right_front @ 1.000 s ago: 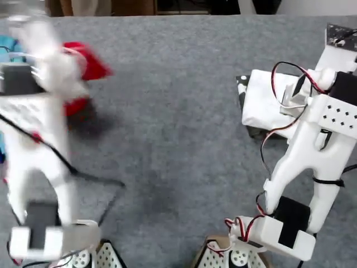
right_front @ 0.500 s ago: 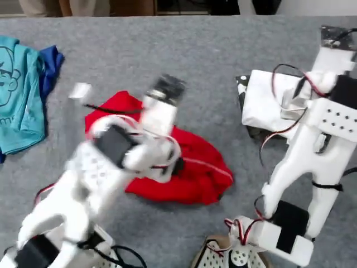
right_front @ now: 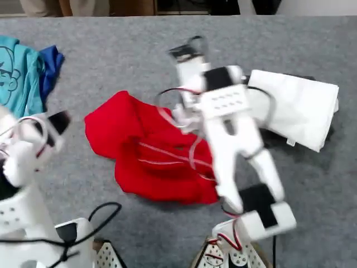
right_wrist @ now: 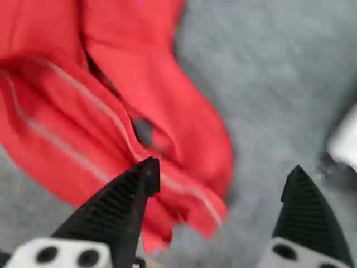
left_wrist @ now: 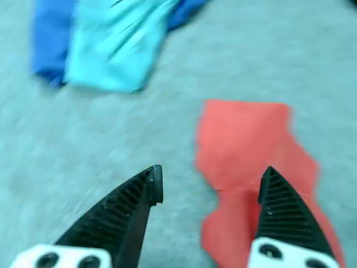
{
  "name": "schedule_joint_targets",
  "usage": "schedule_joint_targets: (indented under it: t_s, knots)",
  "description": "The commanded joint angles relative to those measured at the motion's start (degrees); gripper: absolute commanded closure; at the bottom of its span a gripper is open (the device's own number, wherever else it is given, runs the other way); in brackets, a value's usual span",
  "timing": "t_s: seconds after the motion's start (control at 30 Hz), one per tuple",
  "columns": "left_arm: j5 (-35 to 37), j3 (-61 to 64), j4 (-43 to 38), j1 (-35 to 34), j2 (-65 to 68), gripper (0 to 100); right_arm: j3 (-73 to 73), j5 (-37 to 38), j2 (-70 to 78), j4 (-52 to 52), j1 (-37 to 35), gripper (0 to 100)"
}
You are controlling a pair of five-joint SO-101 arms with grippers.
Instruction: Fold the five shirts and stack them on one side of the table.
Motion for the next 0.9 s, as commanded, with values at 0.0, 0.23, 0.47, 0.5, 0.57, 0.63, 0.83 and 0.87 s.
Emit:
schedule_joint_targets:
  t_s: [0.0,0.23,0.47,0.5,0.57,0.63,0.83,0.87]
  knots:
    - [-5.89,5.01,-1.14,-5.63,-0.75,71,-6.29,-2.29,10.07,-5.19,-4.09,65.9]
    - [-10.46,7.47,-1.41,-10.99,-0.75,71,-25.80,-2.46,35.03,-1.32,-7.43,66.3]
    - [-10.46,7.82,-1.14,-10.99,-0.75,71,-50.24,-2.46,52.09,10.64,-5.05,76.9]
    - [-10.46,7.82,-1.14,-10.90,-0.75,71,-51.56,-2.46,53.05,10.64,-4.00,82.5]
    - [-10.46,7.56,-1.14,-10.90,-0.75,71,-52.44,-2.46,53.23,10.55,-2.59,94.8]
    - [-10.46,7.47,-1.23,-10.81,-0.75,71,-51.74,-2.37,52.97,10.64,-1.36,99.3]
    - [-10.29,7.91,-1.14,-5.19,-0.66,71,-40.75,-2.02,44.09,10.64,5.85,99.5]
    - [-10.20,7.91,-1.05,-2.64,-0.66,71,-37.93,-1.85,41.71,10.55,7.69,99.5]
